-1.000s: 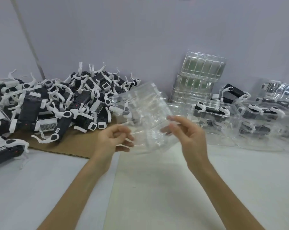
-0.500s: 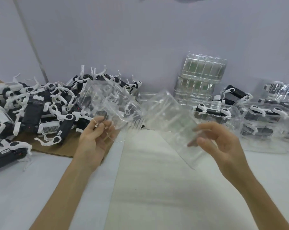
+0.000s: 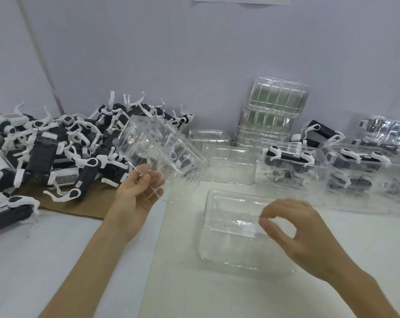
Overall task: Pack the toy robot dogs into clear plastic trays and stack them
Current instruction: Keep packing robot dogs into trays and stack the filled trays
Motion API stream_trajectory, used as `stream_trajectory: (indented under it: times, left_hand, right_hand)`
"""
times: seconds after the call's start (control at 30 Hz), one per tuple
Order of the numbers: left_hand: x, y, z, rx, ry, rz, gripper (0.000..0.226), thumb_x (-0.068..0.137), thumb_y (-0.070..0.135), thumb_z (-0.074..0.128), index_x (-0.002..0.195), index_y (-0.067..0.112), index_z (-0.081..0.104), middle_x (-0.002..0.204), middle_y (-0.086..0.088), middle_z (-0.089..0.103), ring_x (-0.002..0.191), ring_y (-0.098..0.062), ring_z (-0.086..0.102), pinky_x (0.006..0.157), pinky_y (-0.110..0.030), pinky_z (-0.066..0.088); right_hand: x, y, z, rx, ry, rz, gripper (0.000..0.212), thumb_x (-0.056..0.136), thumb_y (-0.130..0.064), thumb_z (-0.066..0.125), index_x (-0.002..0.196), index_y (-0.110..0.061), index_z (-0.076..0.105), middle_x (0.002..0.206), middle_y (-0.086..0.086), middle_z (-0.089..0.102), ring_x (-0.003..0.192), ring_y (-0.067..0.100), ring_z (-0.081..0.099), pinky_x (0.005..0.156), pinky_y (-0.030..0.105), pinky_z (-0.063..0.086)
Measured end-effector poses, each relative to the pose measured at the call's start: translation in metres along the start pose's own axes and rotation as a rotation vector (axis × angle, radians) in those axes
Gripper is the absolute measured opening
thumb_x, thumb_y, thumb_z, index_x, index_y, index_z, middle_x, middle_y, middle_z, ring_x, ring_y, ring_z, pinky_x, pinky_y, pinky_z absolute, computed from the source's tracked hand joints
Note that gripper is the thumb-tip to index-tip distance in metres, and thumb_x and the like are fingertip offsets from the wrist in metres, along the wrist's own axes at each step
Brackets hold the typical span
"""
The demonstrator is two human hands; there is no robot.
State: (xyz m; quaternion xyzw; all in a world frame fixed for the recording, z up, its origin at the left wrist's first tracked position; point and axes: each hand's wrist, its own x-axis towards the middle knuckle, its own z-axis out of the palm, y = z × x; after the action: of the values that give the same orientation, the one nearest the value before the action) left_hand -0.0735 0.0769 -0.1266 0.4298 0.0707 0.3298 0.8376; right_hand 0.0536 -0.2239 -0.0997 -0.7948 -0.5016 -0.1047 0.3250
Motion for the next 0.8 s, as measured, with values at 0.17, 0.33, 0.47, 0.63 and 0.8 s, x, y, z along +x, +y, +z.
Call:
stream_trajectory:
  times: [0.17,0.33,0.47,0.63,0.8]
  left_hand:
    - [-0.006,-0.006,0.011,0.104,-0.097,0.0,0.022,0.087,0.011,0.055,0.099,0.021,0.071,0.089,0.0,0.073,0.082,-0.015,0.071,0.074,-0.025,0.059]
    - [-0.013,-0.012,0.026,0.142,-0.167,0.021,0.029,0.086,0.007,0.054,0.101,0.02,0.076,0.096,-0.004,0.076,0.092,-0.019,0.074,0.081,-0.029,0.058]
    - [-0.016,-0.012,0.029,0.129,-0.211,0.011,0.028,0.089,0.006,0.053,0.105,0.015,0.074,0.101,-0.01,0.075,0.098,-0.025,0.073,0.083,-0.031,0.058]
    - [-0.017,-0.01,0.029,0.204,-0.236,-0.004,0.025,0.093,0.02,0.057,0.111,0.016,0.075,0.115,-0.017,0.072,0.107,-0.029,0.07,0.09,-0.034,0.057]
    - [-0.017,-0.015,0.032,0.279,-0.161,0.018,0.022,0.086,0.017,0.058,0.09,0.021,0.08,0.088,-0.008,0.077,0.085,-0.019,0.075,0.075,-0.027,0.058]
  right_hand:
    - [0.045,-0.041,0.012,0.181,0.23,-0.082,0.013,0.087,-0.038,0.065,0.095,-0.029,0.068,0.091,-0.019,0.067,0.092,0.007,0.063,0.087,0.025,0.047]
    - [0.086,-0.072,0.043,0.091,0.147,-0.007,0.036,0.084,-0.058,0.064,0.112,-0.036,0.062,0.1,-0.022,0.062,0.099,-0.003,0.055,0.1,0.031,0.033]
    - [0.094,-0.077,0.063,0.207,0.152,0.009,0.013,0.088,-0.041,0.071,0.092,-0.029,0.069,0.082,-0.015,0.07,0.085,0.004,0.065,0.096,0.04,0.044]
    - [0.086,-0.069,0.074,0.316,0.136,0.025,0.009,0.089,-0.03,0.071,0.096,-0.024,0.068,0.082,-0.016,0.073,0.083,-0.001,0.068,0.087,0.021,0.05]
    - [0.081,-0.061,0.075,0.37,0.12,0.046,0.013,0.089,-0.031,0.073,0.1,-0.026,0.07,0.088,-0.016,0.073,0.087,-0.005,0.068,0.079,0.01,0.048]
